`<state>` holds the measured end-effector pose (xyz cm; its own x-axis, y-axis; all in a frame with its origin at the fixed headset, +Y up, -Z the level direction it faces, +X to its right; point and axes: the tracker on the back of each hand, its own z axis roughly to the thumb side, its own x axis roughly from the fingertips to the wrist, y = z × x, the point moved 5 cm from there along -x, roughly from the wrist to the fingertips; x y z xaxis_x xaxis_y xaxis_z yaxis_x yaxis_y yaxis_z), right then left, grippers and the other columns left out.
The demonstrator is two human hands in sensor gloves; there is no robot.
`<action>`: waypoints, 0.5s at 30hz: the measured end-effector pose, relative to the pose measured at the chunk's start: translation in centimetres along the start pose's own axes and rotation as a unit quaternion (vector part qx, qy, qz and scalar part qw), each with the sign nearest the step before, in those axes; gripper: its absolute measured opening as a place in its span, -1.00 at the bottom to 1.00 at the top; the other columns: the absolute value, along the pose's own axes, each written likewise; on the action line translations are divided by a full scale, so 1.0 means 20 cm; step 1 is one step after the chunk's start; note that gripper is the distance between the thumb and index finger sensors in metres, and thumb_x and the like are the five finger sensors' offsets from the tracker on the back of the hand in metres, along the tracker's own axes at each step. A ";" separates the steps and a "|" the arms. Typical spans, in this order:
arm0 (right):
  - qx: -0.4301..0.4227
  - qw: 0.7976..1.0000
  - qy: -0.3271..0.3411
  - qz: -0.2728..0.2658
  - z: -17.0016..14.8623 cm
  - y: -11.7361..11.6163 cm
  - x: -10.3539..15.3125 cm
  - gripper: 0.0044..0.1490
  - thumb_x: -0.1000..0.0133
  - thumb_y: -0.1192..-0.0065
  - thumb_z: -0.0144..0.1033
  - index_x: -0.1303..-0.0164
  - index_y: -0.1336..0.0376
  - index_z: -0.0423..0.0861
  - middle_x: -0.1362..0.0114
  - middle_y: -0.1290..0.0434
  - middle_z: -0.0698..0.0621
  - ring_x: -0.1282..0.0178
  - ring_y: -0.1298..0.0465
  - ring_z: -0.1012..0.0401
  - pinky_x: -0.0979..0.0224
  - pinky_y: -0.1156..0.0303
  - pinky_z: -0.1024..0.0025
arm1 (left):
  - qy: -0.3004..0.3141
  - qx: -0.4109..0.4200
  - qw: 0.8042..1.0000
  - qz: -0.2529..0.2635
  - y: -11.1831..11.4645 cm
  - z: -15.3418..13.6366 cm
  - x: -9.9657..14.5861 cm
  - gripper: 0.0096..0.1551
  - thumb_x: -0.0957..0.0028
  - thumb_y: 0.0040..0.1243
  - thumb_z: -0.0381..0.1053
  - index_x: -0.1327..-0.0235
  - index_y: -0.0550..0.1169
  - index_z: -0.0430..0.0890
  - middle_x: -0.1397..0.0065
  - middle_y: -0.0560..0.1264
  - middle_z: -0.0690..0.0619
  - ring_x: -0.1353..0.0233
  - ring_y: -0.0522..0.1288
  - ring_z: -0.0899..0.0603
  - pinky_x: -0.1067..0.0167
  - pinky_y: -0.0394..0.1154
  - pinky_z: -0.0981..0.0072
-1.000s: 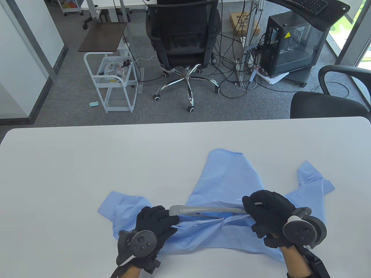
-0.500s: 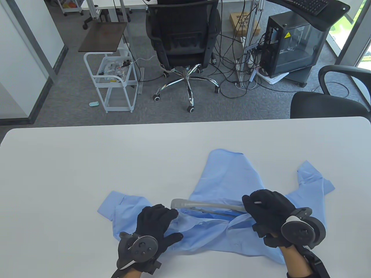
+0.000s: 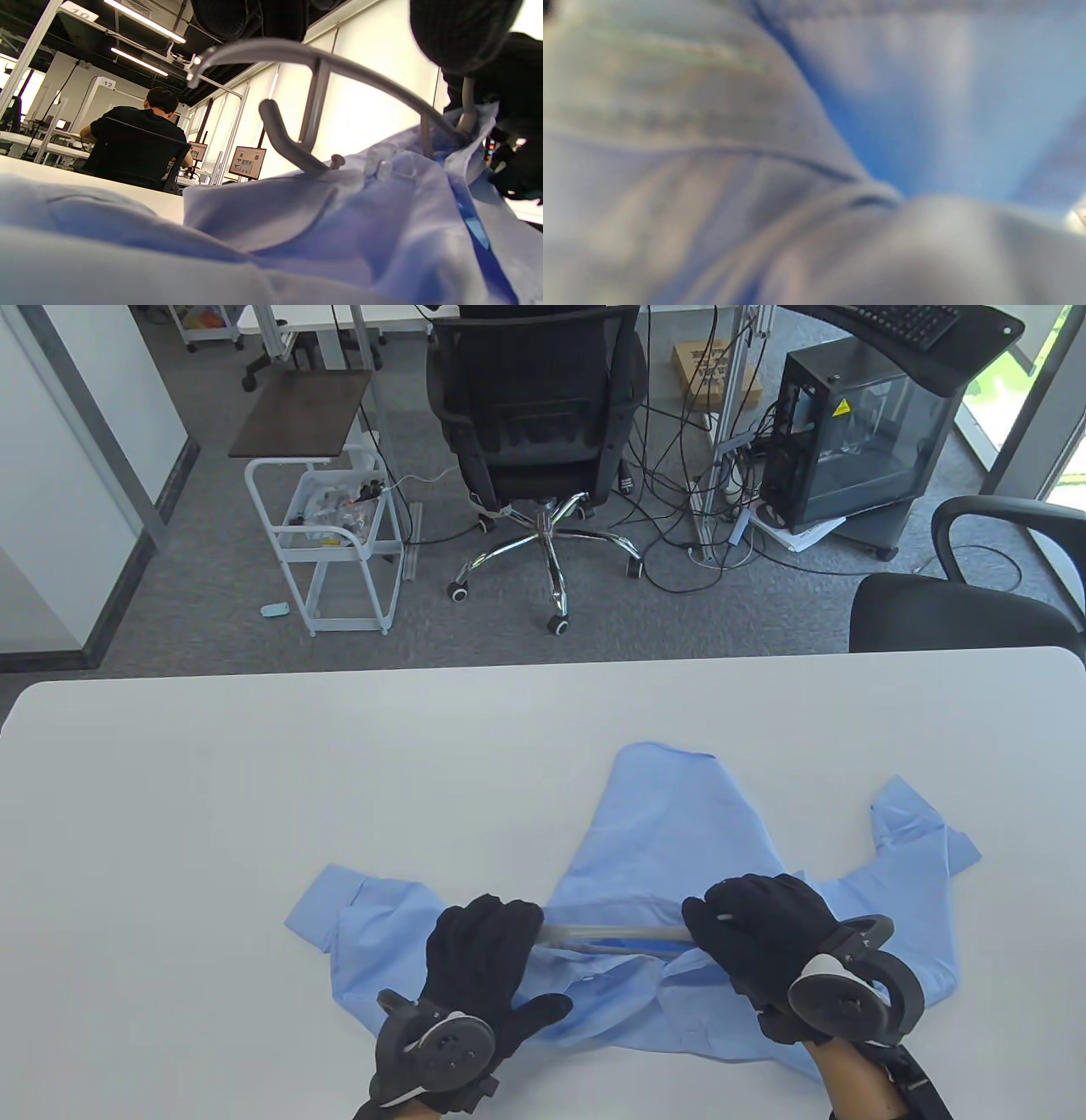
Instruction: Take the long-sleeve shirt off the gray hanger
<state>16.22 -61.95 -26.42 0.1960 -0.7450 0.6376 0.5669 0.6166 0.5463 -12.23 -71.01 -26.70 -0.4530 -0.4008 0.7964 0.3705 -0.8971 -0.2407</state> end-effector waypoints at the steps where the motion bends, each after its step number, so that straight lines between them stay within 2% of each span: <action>1: -0.003 1.000 0.003 -0.001 0.01 0.00 0.00 -0.59 -0.03 -0.57 0.17 0.28 -0.51 0.01 0.47 -0.48 0.26 0.65 -0.45 0.49 0.17 -0.70 0.47 | -0.001 -0.015 1.000 0.005 0.00 0.02 -0.01 0.12 0.06 0.20 0.46 -0.70 0.03 0.13 -0.68 0.24 0.12 -0.71 0.18 -0.32 -0.61 -0.03 -0.34; 3: -0.002 1.000 0.018 0.002 0.06 0.00 0.00 -0.59 -0.03 -0.57 0.17 0.28 -0.51 0.01 0.47 -0.48 0.26 0.65 -0.46 0.49 0.17 -0.70 0.47 | 0.002 -0.037 0.999 0.018 0.00 0.05 -0.01 -0.03 0.00 0.21 0.38 -0.66 0.14 0.15 -0.62 0.33 0.15 -0.69 0.25 -0.27 -0.60 0.01 -0.32; 5: 0.000 0.999 0.047 0.005 0.11 -0.01 0.01 -0.59 -0.03 -0.57 0.18 0.28 -0.51 0.02 0.47 -0.48 0.26 0.65 -0.46 0.49 0.17 -0.70 0.47 | 0.004 -0.032 0.999 0.030 -0.01 0.06 -0.02 -0.21 -0.04 0.20 0.32 -0.57 0.29 0.21 -0.48 0.46 0.24 -0.65 0.34 -0.20 -0.60 0.04 -0.30; 8: -0.025 0.996 0.088 0.004 0.20 -0.03 0.02 -0.58 -0.04 -0.54 0.18 0.27 -0.51 0.01 0.47 -0.49 0.26 0.65 -0.46 0.49 0.16 -0.71 0.46 | 0.010 -0.018 0.999 0.028 -0.01 0.07 -0.02 -0.35 -0.03 0.20 0.32 -0.43 0.44 0.26 -0.27 0.57 0.31 -0.58 0.44 -0.13 -0.59 0.08 -0.28; 9: -0.031 0.994 0.101 0.001 0.24 -0.04 0.03 -0.58 -0.05 -0.52 0.18 0.27 -0.51 0.00 0.46 -0.49 0.25 0.65 -0.46 0.48 0.16 -0.70 0.45 | 0.013 -0.022 0.999 0.032 0.00 0.08 -0.02 -0.42 -0.03 0.20 0.32 -0.35 0.50 0.27 -0.15 0.61 0.34 -0.54 0.49 -0.09 -0.59 0.10 -0.29; 12: -0.006 0.992 0.123 -0.009 0.30 -0.04 0.05 -0.58 -0.12 -0.40 0.17 0.22 -0.51 0.00 0.43 -0.50 0.23 0.61 -0.49 0.45 0.10 -0.70 0.41 | 0.008 -0.028 0.999 0.037 0.00 0.08 -0.03 -0.47 0.01 0.15 0.35 -0.22 0.57 0.28 0.11 0.63 0.37 -0.37 0.59 0.01 -0.58 0.18 -0.22; 15: -0.008 0.993 0.116 -0.010 0.30 -0.04 0.05 -0.55 -0.22 -0.21 0.13 0.04 -0.47 -0.01 0.28 -0.53 0.17 0.46 -0.55 0.39 -0.07 -0.66 0.27 | 0.004 -0.036 0.999 0.038 -0.01 0.07 -0.02 -0.48 0.01 0.10 0.35 -0.22 0.56 0.30 0.23 0.62 0.35 -0.30 0.61 0.03 -0.57 0.19 -0.19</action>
<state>11.07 -61.69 -22.97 0.3617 -0.7972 0.4833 0.5852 0.5977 0.5480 -10.88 -70.36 -26.23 -0.4318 -0.4698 0.7700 0.3450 -0.8748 -0.3402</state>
